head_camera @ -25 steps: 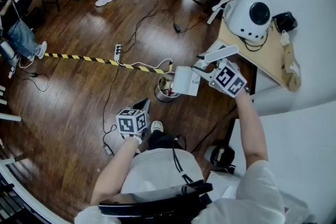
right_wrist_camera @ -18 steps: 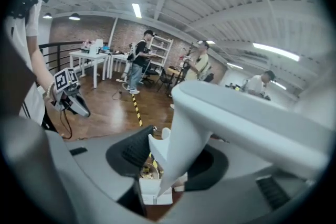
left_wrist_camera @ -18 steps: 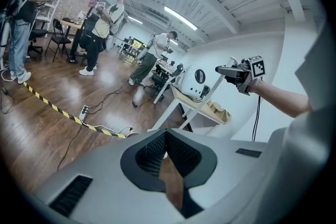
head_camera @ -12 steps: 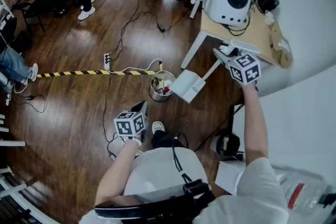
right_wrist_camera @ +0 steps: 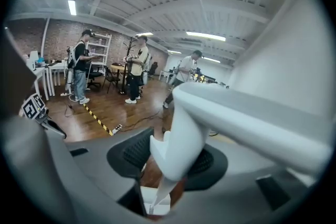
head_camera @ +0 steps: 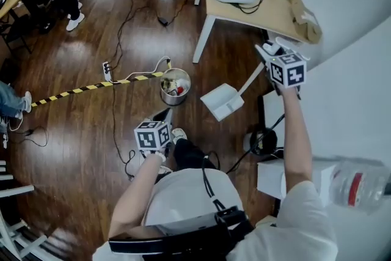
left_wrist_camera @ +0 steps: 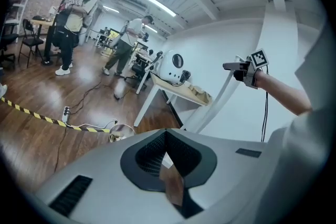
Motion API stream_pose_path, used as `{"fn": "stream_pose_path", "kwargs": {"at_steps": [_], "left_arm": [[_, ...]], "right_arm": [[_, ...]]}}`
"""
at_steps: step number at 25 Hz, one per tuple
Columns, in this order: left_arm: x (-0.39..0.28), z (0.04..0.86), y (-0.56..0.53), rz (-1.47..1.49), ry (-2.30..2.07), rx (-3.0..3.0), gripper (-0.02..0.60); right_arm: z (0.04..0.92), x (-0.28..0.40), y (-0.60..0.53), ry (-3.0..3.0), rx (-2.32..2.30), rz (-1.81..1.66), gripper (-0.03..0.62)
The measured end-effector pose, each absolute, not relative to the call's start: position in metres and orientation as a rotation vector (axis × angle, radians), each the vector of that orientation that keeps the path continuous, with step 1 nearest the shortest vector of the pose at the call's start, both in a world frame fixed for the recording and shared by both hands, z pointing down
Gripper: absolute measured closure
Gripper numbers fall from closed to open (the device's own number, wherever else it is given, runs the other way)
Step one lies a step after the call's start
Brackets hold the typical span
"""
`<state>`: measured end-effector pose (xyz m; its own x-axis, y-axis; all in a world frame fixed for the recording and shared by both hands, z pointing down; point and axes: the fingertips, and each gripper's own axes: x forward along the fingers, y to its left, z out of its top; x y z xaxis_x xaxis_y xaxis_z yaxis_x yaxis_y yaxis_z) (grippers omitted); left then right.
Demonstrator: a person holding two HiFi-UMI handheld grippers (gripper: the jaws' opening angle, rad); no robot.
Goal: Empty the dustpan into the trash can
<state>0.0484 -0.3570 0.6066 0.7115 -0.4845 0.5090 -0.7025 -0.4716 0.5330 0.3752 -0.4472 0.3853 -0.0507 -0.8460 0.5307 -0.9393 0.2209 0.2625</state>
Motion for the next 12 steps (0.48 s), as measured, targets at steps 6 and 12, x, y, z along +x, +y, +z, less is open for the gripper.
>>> {"fn": "stream_pose_path", "kwargs": {"at_steps": [6, 12], "left_arm": [[0.082, 0.605, -0.341, 0.424, -0.789, 2.198, 0.584], [0.120, 0.622, -0.329, 0.534, -0.706, 2.188, 0.584]], "right_arm": [[0.435, 0.413, -0.398, -1.782, 1.831, 0.357, 0.414], [0.509, 0.458, -0.357, -1.650, 2.013, 0.503, 0.418]]}}
